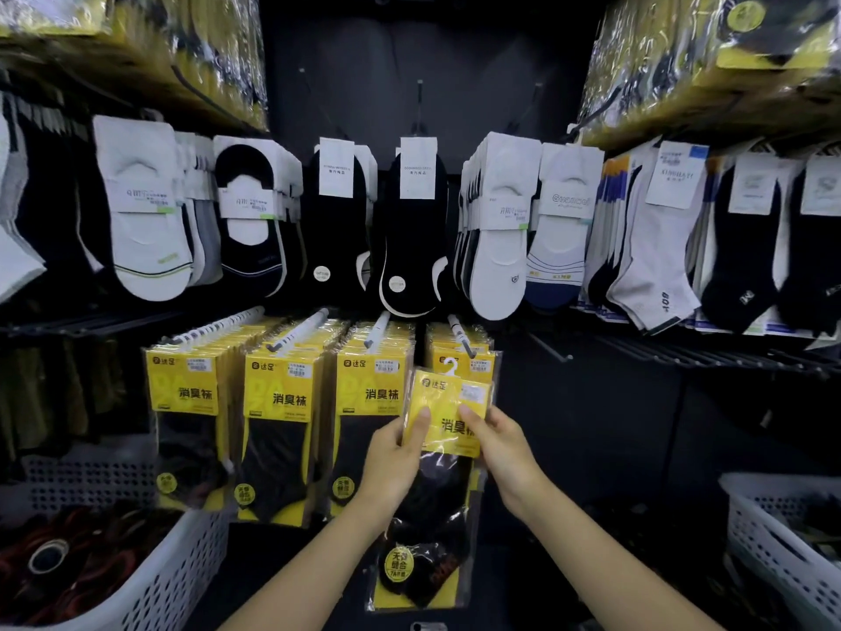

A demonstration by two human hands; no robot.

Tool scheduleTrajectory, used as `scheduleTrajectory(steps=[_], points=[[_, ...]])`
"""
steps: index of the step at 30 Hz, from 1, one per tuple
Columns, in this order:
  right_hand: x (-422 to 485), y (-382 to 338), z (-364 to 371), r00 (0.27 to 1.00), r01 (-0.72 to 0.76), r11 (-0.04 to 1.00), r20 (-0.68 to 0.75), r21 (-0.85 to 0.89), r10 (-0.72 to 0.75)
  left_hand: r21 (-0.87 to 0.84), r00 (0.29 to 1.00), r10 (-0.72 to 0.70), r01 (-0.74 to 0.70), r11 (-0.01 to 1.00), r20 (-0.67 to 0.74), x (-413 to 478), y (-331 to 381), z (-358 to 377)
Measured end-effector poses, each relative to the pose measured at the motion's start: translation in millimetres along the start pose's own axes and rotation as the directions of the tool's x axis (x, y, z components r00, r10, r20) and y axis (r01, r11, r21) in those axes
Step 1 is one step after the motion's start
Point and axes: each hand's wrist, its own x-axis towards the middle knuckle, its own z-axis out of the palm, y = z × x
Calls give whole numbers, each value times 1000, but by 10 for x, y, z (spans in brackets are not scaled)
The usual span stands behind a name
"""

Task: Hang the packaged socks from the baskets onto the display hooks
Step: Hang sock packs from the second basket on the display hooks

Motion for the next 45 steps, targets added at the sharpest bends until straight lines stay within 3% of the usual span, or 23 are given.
scheduleTrajectory(steps=[5, 8, 17, 23, 32, 36, 45], points=[[-20, 19, -246, 973, 10, 1000, -229, -7, -12, 6, 990, -94, 94, 996, 107, -40, 33, 146], [44, -18, -336, 954, 48, 996, -293, -69, -67, 41, 969, -147, 142, 989, 199, -46, 89, 220], [417, -144, -250, 956, 156, 955, -206, -251, -210, -37, 979, -139, 146, 989, 150, 131, 72, 268], [656, -10, -208, 963, 113, 964, -211, -242, -166, 0, 981, -144, 146, 989, 133, 319, -82, 257], [1154, 250, -231, 917, -2, 975, -390, -222, -86, 176, 985, -146, 128, 976, 90, 759, -257, 410], [1295, 285, -233, 912, -31, 971, -404, -236, -69, 170, 988, -125, 108, 980, 95, 886, -311, 424], [724, 381, -460, 924, -89, 975, -383, -202, 5, 169, 983, -130, 107, 980, 131, 462, -494, 224]])
